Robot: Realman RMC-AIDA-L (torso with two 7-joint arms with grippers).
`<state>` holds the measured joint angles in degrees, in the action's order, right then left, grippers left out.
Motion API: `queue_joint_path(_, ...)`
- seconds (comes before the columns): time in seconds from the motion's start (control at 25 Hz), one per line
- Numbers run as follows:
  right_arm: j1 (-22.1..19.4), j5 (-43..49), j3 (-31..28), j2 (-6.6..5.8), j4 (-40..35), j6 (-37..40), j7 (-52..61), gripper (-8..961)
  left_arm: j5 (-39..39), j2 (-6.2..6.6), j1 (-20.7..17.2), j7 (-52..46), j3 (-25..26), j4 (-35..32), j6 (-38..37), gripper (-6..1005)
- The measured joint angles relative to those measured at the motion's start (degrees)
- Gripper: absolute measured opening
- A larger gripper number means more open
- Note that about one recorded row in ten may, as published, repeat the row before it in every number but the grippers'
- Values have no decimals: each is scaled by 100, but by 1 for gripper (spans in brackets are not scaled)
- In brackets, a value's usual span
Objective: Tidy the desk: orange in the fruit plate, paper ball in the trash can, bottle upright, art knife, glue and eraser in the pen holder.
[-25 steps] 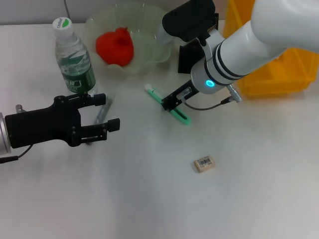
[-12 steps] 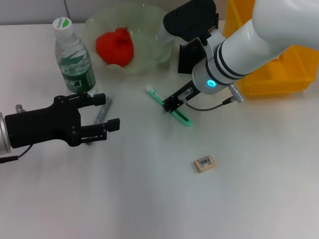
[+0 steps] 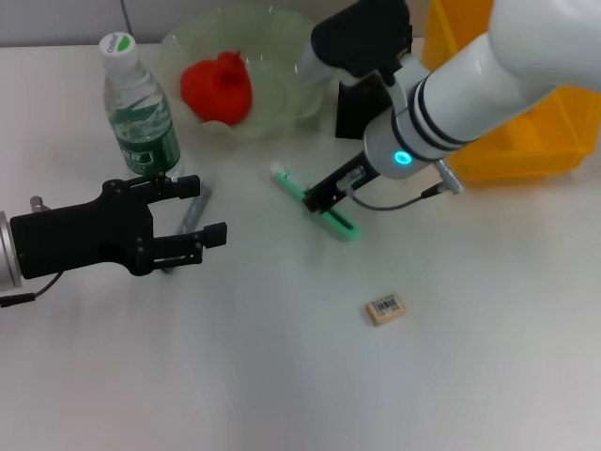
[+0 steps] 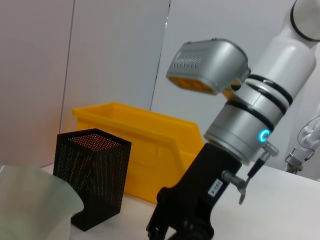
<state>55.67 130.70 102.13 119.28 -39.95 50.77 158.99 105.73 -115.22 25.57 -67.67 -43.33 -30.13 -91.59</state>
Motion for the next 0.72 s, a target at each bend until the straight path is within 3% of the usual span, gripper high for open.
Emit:
queue_joint_path(0.12, -203, 398, -306, 17, -392, 200, 5, 171, 0, -10, 0, 0, 0, -16, -4, 800)
queue_joint_path(0.44, -670, 405, -577, -3, -1065, 424, -233, 169, 0, 0, 0, 0, 0, -19, -9, 800)
queue_joint_path(0.68, -1637, 191, -999, 9, -2306, 648, -867, 171, -8, 12, 14, -24, 0, -20, -22, 800)
queue_joint_path(0.72, -1988, -99, -1103, 11, -2661, 656, -1169, 171, -12, 14, 16, -11, 0, -19, -18, 800)
